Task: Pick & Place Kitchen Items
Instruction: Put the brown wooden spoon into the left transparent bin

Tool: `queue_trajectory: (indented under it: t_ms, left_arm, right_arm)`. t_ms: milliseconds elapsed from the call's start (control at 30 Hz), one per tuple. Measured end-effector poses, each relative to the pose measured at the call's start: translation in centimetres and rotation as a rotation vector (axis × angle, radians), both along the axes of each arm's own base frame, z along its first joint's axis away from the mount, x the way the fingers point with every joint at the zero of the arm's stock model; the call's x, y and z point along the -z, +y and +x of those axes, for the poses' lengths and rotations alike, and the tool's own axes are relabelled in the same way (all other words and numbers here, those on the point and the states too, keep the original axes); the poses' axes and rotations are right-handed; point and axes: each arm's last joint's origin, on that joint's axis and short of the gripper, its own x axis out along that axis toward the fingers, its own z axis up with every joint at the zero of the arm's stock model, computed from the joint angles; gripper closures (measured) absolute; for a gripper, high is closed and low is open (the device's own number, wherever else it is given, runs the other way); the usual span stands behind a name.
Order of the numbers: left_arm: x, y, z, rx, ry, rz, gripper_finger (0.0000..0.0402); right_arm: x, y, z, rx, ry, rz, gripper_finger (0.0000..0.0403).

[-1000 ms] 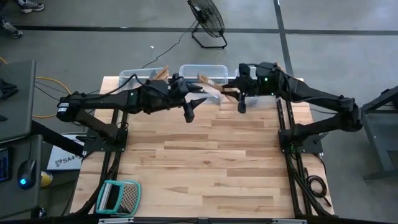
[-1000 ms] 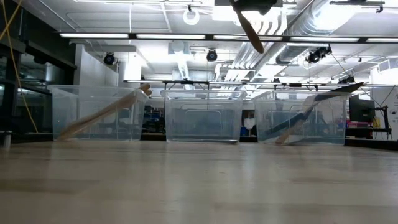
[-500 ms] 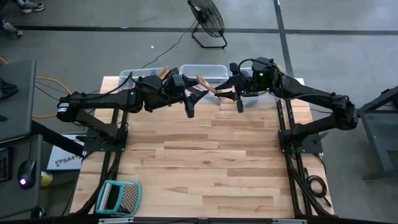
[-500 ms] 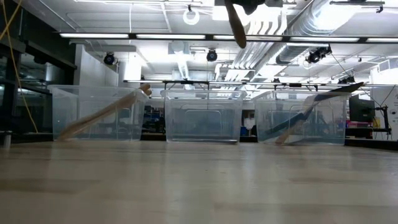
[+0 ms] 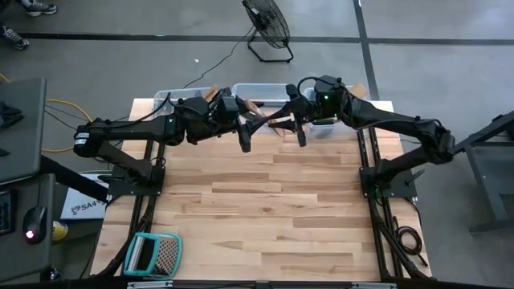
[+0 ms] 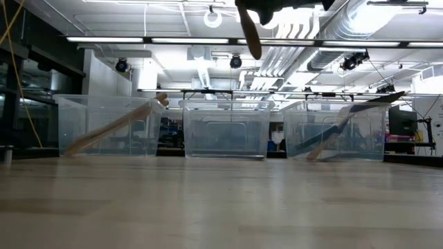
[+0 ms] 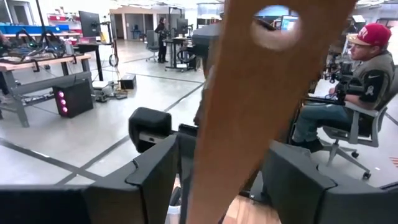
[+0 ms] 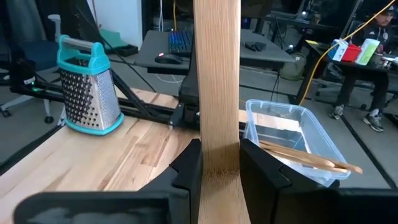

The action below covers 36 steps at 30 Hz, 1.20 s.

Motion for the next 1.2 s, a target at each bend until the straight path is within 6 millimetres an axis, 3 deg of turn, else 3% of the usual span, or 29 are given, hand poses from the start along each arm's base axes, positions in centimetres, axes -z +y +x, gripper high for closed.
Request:
queue_trajectory:
  t_ms: [267, 533, 833, 1067, 1200]
  left_arm:
    - [0.02, 0.00, 0.00, 0.000, 0.001, 0.000, 0.0197]
    - [0.16, 0.03, 0.00, -0.009, 0.022, 0.010, 0.0307]
    - [0.31, 0.04, -0.01, -0.006, 0.038, 0.008, 0.0309]
    - [0.39, -0.02, 0.03, 0.007, 0.042, 0.001, 0.0309]
    - [0.45, 0.01, 0.02, -0.005, 0.047, 0.000, 0.0309]
  right_arm:
    - [0.14, -0.08, 0.14, 0.002, 0.003, 0.007, 0.0327]
    - [0.19, -0.06, 0.13, -0.003, 0.008, 0.014, 0.0328]
    - [0.24, -0.07, 0.12, 0.004, 0.013, 0.015, 0.0327]
    - [0.16, -0.10, 0.10, 0.022, 0.013, 0.048, 0.0197]
    - [-0.10, 0.01, -0.17, 0.026, 0.010, 0.056, 0.0150]
